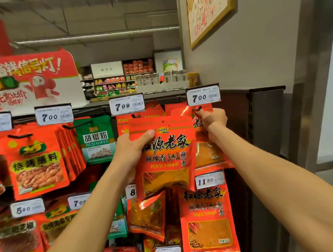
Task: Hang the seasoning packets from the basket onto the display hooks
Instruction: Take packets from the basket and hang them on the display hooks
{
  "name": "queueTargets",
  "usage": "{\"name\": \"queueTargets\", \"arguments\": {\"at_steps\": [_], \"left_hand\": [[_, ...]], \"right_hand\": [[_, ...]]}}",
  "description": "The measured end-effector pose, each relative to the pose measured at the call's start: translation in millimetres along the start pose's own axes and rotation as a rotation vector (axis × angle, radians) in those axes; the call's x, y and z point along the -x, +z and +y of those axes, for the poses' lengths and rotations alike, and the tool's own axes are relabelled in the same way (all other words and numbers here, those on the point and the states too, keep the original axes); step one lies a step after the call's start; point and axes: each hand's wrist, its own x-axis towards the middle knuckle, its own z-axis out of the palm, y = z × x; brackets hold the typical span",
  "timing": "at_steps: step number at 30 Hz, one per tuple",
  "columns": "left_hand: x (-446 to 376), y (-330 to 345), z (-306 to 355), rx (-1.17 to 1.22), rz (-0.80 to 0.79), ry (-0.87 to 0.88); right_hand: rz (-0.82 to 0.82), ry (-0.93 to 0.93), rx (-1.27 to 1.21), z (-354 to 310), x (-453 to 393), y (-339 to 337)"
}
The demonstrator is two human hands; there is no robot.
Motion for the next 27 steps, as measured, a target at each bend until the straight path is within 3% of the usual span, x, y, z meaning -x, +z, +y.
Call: {"name": "queueTargets", "arguments": {"at_steps": [10,15,18,20,21,27], "left_hand": [[-0.6,9.0,-5.6,0.007,-0.015,0.029],[-3.5,35.6,-8.5,0.042,-0.082,0.018],[-8.8,60.6,-10.9,0.045,-0.117,-0.011],[-12.7,76.7,-12.8,0.053,-0.108,-0.028],[-14.9,83.4,-12.8,0.059,-0.093,-0.034],[-27.9,105.4,-7.9,-0.01,0.028,-0.095]], "right_hand": [[-0.022,0.041,0.026,13.7,-20.8,-1.7],[0.142,-0.149,-0.099,16.4,25.7,-42.0],[-0.156,-0.146,-0.375,13.8,55.0,-65.1],[-0.382,-0.129,-0.417,8.1,66.0,-74.0],[-0.41,-0.133,-0.384,4.3,68.5,-76.0],[-0.16,-0.132,-0.133,-8.7,59.7,-67.0]]}}
